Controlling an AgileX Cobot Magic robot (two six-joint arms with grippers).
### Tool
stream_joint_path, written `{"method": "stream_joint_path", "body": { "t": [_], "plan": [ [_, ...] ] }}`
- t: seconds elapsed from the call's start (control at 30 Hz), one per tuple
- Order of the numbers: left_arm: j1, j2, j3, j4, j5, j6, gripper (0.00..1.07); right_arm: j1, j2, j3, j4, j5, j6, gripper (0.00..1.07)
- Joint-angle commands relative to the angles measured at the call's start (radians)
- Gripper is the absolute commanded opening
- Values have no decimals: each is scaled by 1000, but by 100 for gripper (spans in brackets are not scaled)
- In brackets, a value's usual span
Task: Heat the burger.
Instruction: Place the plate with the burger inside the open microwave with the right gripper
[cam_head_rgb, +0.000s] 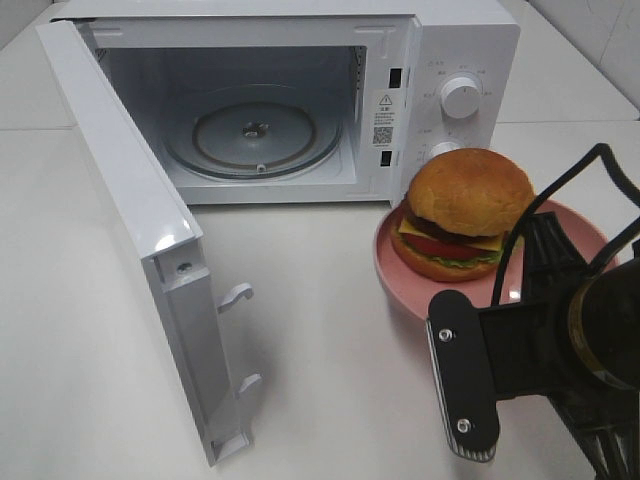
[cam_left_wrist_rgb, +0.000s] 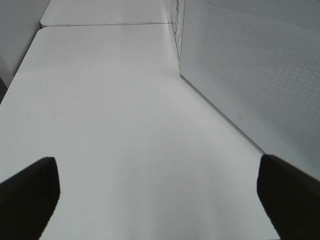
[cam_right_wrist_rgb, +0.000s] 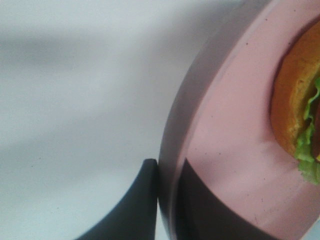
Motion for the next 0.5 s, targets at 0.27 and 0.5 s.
{"method": "stream_joint_path", "body": {
  "t": [0.27, 0.5],
  "plan": [
    [-1, -17, 0, -9, -10, 1, 105, 3, -4, -2, -72, -161, -191, 0],
    [-1, -17, 0, -9, -10, 1, 105, 0, 15, -3, -100, -254, -191, 0]
  ]
}}
